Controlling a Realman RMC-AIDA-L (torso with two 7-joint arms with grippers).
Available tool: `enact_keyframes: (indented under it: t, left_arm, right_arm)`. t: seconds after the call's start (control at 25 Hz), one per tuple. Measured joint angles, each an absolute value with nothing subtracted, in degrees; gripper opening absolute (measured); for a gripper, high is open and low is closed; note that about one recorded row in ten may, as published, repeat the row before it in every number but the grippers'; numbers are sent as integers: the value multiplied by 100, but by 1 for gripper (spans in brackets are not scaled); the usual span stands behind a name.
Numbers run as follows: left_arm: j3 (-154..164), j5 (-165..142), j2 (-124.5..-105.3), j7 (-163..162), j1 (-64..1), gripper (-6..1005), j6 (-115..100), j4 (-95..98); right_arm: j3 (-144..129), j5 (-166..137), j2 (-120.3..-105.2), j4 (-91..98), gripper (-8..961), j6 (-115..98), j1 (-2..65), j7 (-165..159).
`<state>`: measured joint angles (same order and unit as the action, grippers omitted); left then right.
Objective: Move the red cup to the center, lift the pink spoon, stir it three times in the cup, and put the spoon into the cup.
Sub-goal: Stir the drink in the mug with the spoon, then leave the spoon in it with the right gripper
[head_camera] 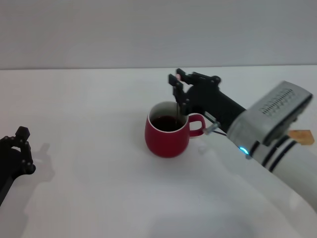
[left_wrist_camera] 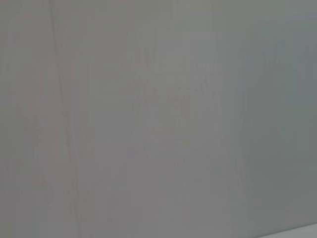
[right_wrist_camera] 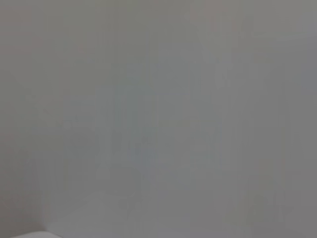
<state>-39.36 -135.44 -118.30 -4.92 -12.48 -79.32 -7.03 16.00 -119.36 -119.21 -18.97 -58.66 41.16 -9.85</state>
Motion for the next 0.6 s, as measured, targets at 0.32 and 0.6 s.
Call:
enact_keyframes:
  t: [0.32,0.6]
  left_arm:
    - [-3929,-13546,-11834,-492,-1265,-2,-7900,-701]
    - [-3921,-13553,-11828,-492,-1250,-2,-7891,-710]
  right_arm:
    - [1526,-11967,-11901,-2044,33,-6520,3440,-1004]
    - [1462,-12191,-11928,-2382,12,-6551,3242,-1006]
